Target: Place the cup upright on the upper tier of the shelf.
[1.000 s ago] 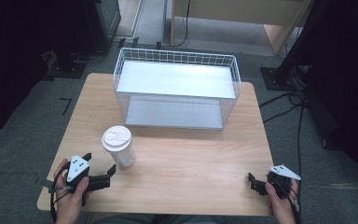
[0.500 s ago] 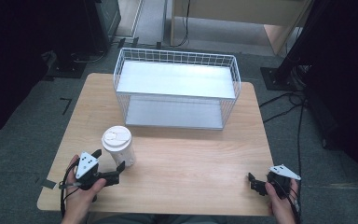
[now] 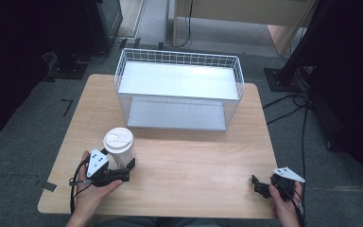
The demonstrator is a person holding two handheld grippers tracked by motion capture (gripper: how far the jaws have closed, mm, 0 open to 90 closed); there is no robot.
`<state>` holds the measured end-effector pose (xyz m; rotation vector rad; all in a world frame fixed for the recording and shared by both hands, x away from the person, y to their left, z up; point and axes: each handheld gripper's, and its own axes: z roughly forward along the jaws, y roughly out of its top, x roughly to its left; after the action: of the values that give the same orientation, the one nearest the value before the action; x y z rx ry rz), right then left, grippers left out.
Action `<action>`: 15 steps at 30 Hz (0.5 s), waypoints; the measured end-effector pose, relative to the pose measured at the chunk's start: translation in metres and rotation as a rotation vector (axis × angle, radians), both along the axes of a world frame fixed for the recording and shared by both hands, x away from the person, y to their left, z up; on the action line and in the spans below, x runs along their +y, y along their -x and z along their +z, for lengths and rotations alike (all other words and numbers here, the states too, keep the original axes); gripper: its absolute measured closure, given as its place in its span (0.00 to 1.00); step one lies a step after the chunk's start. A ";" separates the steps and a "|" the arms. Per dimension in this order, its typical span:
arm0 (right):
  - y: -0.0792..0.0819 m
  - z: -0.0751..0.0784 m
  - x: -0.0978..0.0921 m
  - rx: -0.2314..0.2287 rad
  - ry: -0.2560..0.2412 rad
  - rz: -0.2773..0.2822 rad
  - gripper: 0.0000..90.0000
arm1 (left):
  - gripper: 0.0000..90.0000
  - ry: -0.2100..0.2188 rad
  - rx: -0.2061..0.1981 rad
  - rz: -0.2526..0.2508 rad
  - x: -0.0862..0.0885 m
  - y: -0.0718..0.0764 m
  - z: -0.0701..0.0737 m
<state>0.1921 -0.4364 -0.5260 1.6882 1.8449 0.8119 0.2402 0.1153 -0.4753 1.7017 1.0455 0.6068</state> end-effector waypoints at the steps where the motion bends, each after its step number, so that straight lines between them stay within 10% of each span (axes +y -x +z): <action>1: 0.000 0.000 0.000 0.000 0.001 0.000 0.07 | 0.00 0.002 0.002 0.000 -0.001 -0.001 0.001; 15: 0.000 0.000 0.000 0.000 0.000 0.000 0.07 | 0.07 0.003 -0.042 0.068 -0.007 -0.009 0.011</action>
<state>0.1920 -0.4364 -0.5260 1.6880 1.8450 0.8117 0.2496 0.1081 -0.4644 1.6494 1.0772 0.6822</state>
